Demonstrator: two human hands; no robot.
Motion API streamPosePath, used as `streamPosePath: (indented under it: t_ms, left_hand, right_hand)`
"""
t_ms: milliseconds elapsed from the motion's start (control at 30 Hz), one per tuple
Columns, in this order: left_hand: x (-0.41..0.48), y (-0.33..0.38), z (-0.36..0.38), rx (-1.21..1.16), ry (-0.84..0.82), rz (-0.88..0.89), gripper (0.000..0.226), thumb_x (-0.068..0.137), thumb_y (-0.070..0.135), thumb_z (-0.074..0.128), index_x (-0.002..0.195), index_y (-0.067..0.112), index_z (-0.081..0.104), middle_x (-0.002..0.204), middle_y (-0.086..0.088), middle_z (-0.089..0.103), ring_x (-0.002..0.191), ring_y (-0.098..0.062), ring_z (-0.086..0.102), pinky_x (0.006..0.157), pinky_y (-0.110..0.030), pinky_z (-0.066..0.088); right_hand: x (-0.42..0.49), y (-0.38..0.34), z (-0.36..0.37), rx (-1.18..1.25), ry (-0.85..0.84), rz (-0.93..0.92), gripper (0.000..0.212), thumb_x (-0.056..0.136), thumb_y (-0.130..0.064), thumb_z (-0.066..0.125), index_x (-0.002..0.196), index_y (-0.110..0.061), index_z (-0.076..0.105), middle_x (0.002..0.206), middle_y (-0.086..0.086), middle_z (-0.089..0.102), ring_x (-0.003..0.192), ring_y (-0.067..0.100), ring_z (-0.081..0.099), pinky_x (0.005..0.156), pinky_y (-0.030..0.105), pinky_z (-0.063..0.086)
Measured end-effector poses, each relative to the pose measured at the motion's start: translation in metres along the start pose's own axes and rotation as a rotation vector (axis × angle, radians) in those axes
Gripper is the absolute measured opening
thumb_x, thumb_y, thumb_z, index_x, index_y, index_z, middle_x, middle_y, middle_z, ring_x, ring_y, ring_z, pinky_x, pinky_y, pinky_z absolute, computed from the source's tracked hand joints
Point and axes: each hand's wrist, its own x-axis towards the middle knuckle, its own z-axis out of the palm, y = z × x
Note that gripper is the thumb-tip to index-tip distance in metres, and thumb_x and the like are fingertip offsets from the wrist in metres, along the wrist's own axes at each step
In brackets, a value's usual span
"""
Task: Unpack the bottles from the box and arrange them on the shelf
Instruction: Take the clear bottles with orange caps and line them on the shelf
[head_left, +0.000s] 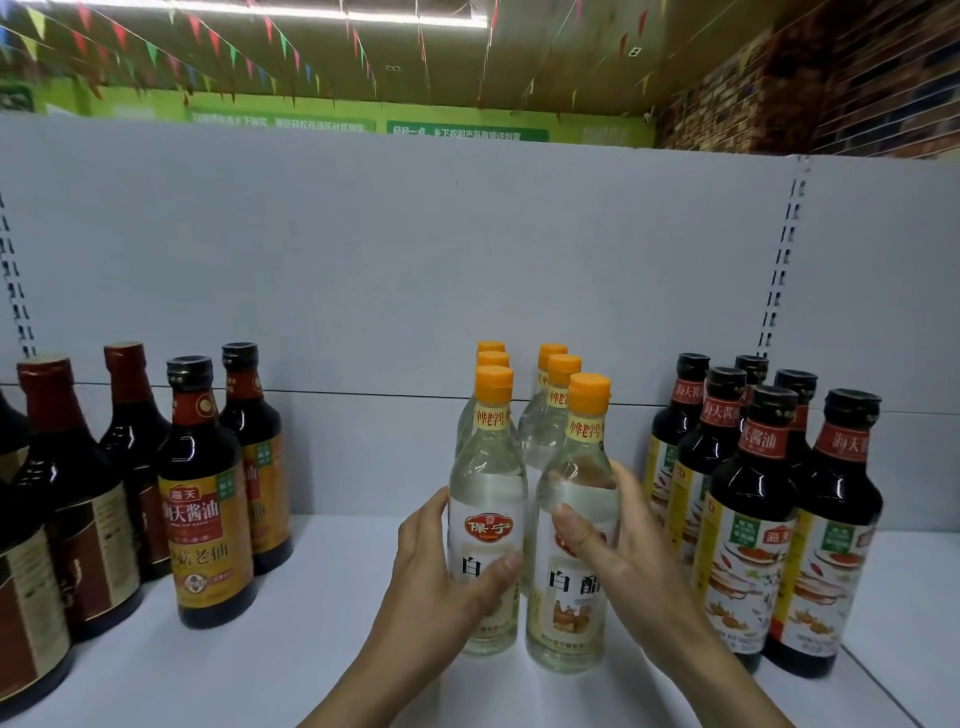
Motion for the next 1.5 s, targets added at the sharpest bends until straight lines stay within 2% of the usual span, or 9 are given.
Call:
streamPosePath:
  t_ms: [133, 267, 467, 600, 700, 833, 933, 1167, 1500]
  left_hand:
    - [0.005, -0.001, 0.002, -0.042, -0.029, 0.033, 0.083, 0.077, 0.06, 0.076, 0.145, 0.055, 0.029, 0.143, 0.019, 0.038, 0.12, 0.006, 0.05, 0.106, -0.034, 0.051]
    - [0.009, -0.008, 0.004, -0.119, -0.077, 0.035, 0.083, 0.07, 0.07, 0.077, 0.138, 0.065, 0.031, 0.135, 0.024, 0.058, 0.127, -0.007, 0.058, 0.104, -0.045, 0.054]
    - [0.008, -0.011, 0.007, -0.177, -0.086, 0.06, 0.075, 0.078, 0.058, 0.077, 0.133, 0.072, 0.027, 0.125, 0.033, 0.063, 0.113, 0.008, 0.064, 0.09, -0.024, 0.057]
    - [0.008, -0.014, 0.009, -0.181, -0.069, 0.046, 0.078, 0.075, 0.06, 0.076, 0.136, 0.068, 0.028, 0.124, 0.031, 0.064, 0.111, 0.008, 0.065, 0.086, -0.023, 0.06]
    - [0.009, -0.016, 0.011, -0.162, -0.045, 0.04, 0.078, 0.073, 0.064, 0.073, 0.134, 0.071, 0.025, 0.123, 0.036, 0.062, 0.108, 0.013, 0.063, 0.079, -0.014, 0.056]
    - [0.011, -0.02, 0.013, -0.13, -0.042, 0.041, 0.085, 0.074, 0.07, 0.072, 0.142, 0.066, 0.021, 0.131, 0.031, 0.06, 0.115, 0.005, 0.064, 0.097, -0.03, 0.058]
    - [0.012, -0.021, 0.013, -0.117, -0.04, 0.037, 0.086, 0.072, 0.073, 0.071, 0.142, 0.066, 0.021, 0.13, 0.029, 0.061, 0.114, 0.004, 0.064, 0.098, -0.034, 0.058]
    - [0.011, -0.025, 0.013, -0.15, -0.05, 0.053, 0.101, 0.062, 0.081, 0.071, 0.145, 0.067, 0.016, 0.137, 0.025, 0.058, 0.121, -0.005, 0.064, 0.101, -0.043, 0.057]
    - [0.008, -0.027, 0.009, -0.131, -0.065, 0.1, 0.103, 0.064, 0.078, 0.074, 0.146, 0.066, 0.013, 0.137, 0.024, 0.059, 0.121, -0.007, 0.064, 0.1, -0.047, 0.056]
  right_hand:
    - [0.006, 0.008, 0.007, -0.04, 0.048, -0.016, 0.053, 0.088, -0.048, 0.07, 0.134, -0.033, 0.049, 0.135, -0.006, 0.049, 0.112, -0.001, 0.065, 0.087, 0.025, 0.06]
    - [0.008, 0.014, 0.011, -0.08, 0.123, -0.065, 0.059, 0.086, -0.049, 0.073, 0.136, -0.034, 0.045, 0.136, -0.008, 0.044, 0.113, -0.009, 0.059, 0.085, 0.013, 0.055]
    - [0.007, 0.027, 0.017, -0.033, 0.133, -0.071, 0.07, 0.072, -0.068, 0.07, 0.134, -0.052, 0.04, 0.142, -0.012, 0.042, 0.125, 0.004, 0.058, 0.099, 0.04, 0.056]
    - [0.007, 0.029, 0.021, -0.098, 0.141, -0.079, 0.061, 0.078, -0.067, 0.065, 0.13, -0.061, 0.033, 0.146, -0.01, 0.043, 0.123, -0.002, 0.058, 0.09, 0.019, 0.056]
    - [0.008, 0.029, 0.025, -0.15, 0.184, -0.092, 0.056, 0.079, -0.075, 0.058, 0.125, -0.071, 0.027, 0.143, -0.016, 0.036, 0.129, 0.002, 0.052, 0.093, 0.02, 0.052]
    - [0.008, 0.028, 0.028, -0.211, 0.236, -0.105, 0.052, 0.079, -0.079, 0.052, 0.12, -0.08, 0.02, 0.137, -0.034, 0.026, 0.133, 0.003, 0.045, 0.088, 0.011, 0.045]
    - [0.008, 0.03, 0.029, -0.241, 0.266, -0.102, 0.062, 0.069, -0.092, 0.046, 0.123, -0.079, 0.018, 0.136, -0.04, 0.022, 0.134, 0.007, 0.047, 0.091, 0.016, 0.045]
    - [0.002, 0.028, 0.028, -0.31, 0.265, -0.09, 0.057, 0.079, -0.08, 0.043, 0.126, -0.081, 0.012, 0.132, -0.049, 0.02, 0.134, -0.003, 0.041, 0.1, 0.023, 0.041]
    - [-0.006, 0.032, 0.022, -0.454, 0.224, -0.041, 0.077, 0.084, -0.081, 0.035, 0.152, -0.056, 0.008, 0.151, -0.024, 0.023, 0.144, 0.003, 0.034, 0.115, 0.039, 0.04]
